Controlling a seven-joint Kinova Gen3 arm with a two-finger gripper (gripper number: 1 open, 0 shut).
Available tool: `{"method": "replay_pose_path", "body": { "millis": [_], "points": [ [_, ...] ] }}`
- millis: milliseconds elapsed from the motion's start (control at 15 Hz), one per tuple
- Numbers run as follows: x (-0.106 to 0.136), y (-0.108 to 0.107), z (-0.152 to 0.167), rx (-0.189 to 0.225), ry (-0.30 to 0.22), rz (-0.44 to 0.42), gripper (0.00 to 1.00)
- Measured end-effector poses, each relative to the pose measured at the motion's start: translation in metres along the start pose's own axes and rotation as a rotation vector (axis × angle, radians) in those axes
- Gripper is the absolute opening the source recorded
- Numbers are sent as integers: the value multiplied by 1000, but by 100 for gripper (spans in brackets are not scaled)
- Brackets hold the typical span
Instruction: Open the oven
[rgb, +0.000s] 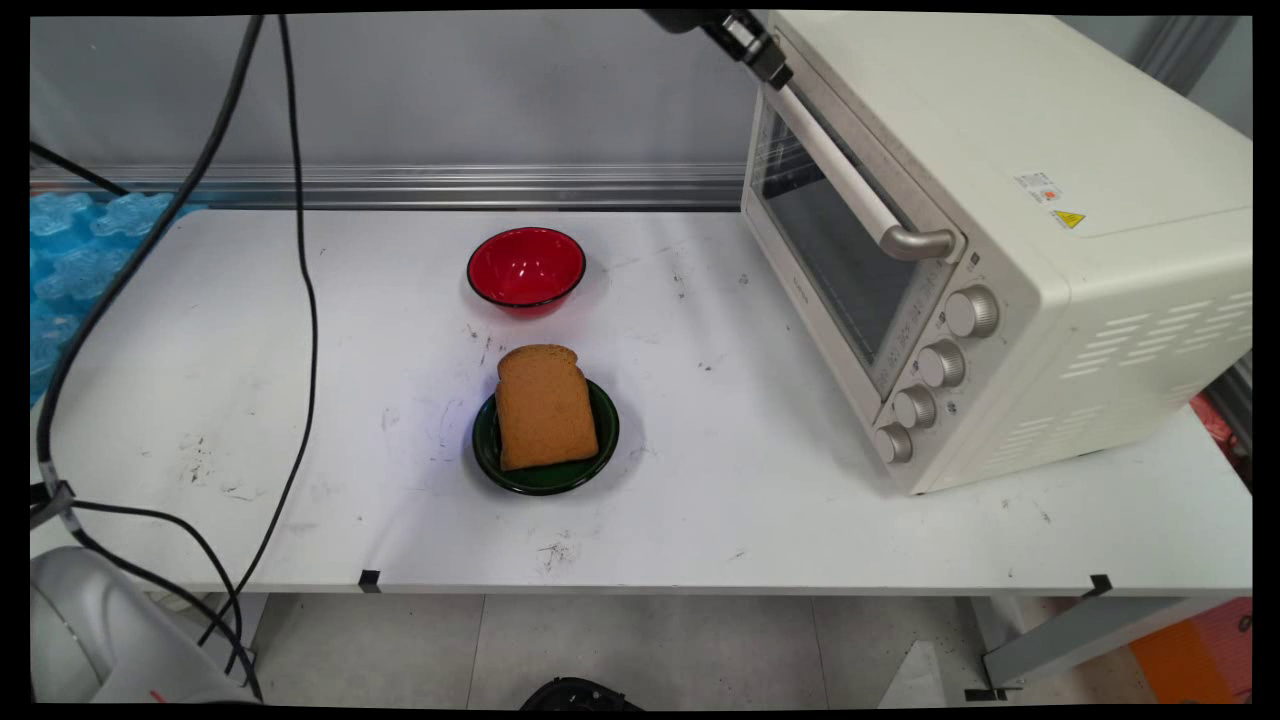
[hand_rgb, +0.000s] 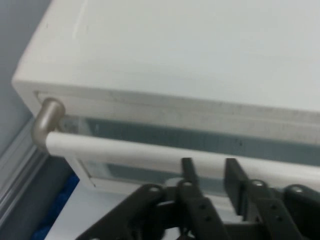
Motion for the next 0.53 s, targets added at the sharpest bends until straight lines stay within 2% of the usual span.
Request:
{"method": "replay_pose_path", "body": {
  "millis": [533],
  "points": [
    [12, 4, 22, 1, 9, 7, 0]
  ]
}}
